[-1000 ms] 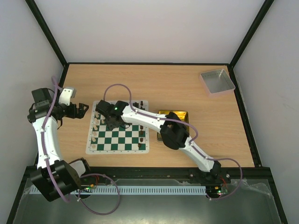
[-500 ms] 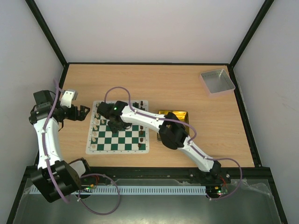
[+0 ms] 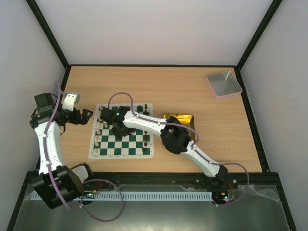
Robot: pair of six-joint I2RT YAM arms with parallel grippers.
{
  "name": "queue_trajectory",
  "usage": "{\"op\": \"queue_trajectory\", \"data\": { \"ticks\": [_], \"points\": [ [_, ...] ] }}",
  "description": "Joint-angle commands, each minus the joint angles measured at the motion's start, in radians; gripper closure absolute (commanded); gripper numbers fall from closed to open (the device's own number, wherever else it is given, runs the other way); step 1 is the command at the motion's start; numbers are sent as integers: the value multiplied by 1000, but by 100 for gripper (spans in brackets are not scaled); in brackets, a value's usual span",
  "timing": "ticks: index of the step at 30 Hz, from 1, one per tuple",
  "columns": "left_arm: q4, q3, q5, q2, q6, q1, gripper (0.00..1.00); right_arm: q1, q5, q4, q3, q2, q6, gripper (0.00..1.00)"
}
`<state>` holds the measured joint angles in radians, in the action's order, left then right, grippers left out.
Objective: Set up the chess pieces on the board
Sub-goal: Move the chessboard to the center of the board.
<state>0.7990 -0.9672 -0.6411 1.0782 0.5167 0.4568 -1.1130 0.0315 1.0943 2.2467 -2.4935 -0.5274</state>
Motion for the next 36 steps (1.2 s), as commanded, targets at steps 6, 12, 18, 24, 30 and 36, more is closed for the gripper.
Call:
{"op": "queue_trajectory", "data": {
  "ticks": [6,12,18,24,30,36],
  "points": [
    [14,12,-19,-24,22,3,1,7,-8,20,17,-37,7,35],
    [22,7,-17,-23,29,3,1,12,-4,8,-19,-37,12,35],
    [28,5,-16,-23,34,3,1,20,-1,-40,-137,8,11,36],
    [28,0,-20,-19,34,2,1,34,-4,-92,-261,74,7,36],
    [28,-2,-26,-14,31,1,1,46,-7,-130,-354,126,6,36],
    [27,2,-23,-14,30,-5,1,54,-8,-158,-431,168,6,36]
  ]
}}
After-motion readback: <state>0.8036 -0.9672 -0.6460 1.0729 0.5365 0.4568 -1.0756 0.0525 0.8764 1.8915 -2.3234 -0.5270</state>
